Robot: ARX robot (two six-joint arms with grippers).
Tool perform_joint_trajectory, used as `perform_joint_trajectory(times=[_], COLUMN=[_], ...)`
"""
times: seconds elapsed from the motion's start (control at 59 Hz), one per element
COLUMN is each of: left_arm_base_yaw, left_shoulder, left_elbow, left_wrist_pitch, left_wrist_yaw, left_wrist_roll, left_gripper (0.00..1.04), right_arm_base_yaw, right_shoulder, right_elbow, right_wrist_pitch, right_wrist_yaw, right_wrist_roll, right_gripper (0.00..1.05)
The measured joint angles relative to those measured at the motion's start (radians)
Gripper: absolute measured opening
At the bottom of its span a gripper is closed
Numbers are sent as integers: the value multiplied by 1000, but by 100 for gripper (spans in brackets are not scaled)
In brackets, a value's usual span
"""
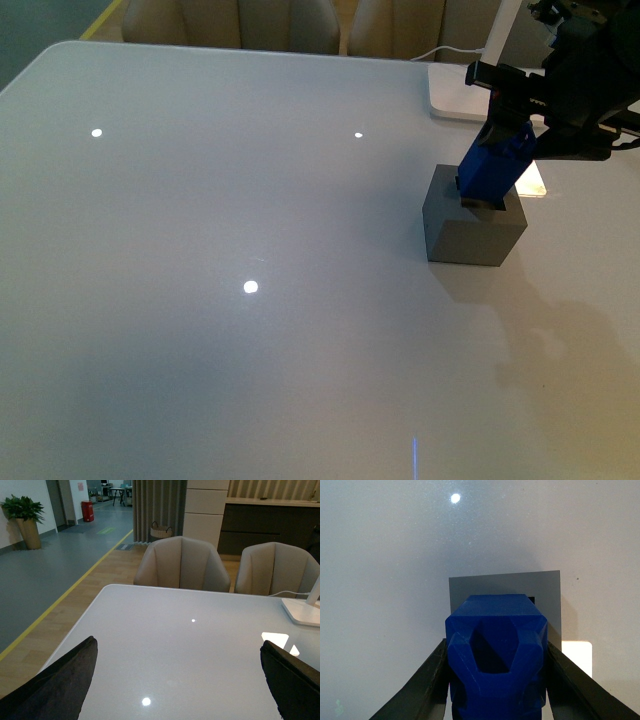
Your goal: Insert blue part into gray base
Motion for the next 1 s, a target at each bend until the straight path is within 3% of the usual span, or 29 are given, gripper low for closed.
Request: perform_joint_trajectory(times=[0.864,1.0], left_arm_base_yaw=[0,0], left_shoulder=[0,0], left_elbow=[0,0], left_wrist_pitch=[0,0], left_wrist_yaw=[0,0], left_wrist_roll=[0,0], left_gripper=[97,97], right_arm_base_yaw=[-5,-2], right_shoulder=[18,27], right_elbow=[6,5], right_wrist_pitch=[-38,-43], right_wrist_yaw=[13,20], right_wrist_roll=[6,6], right_gripper=[45,69])
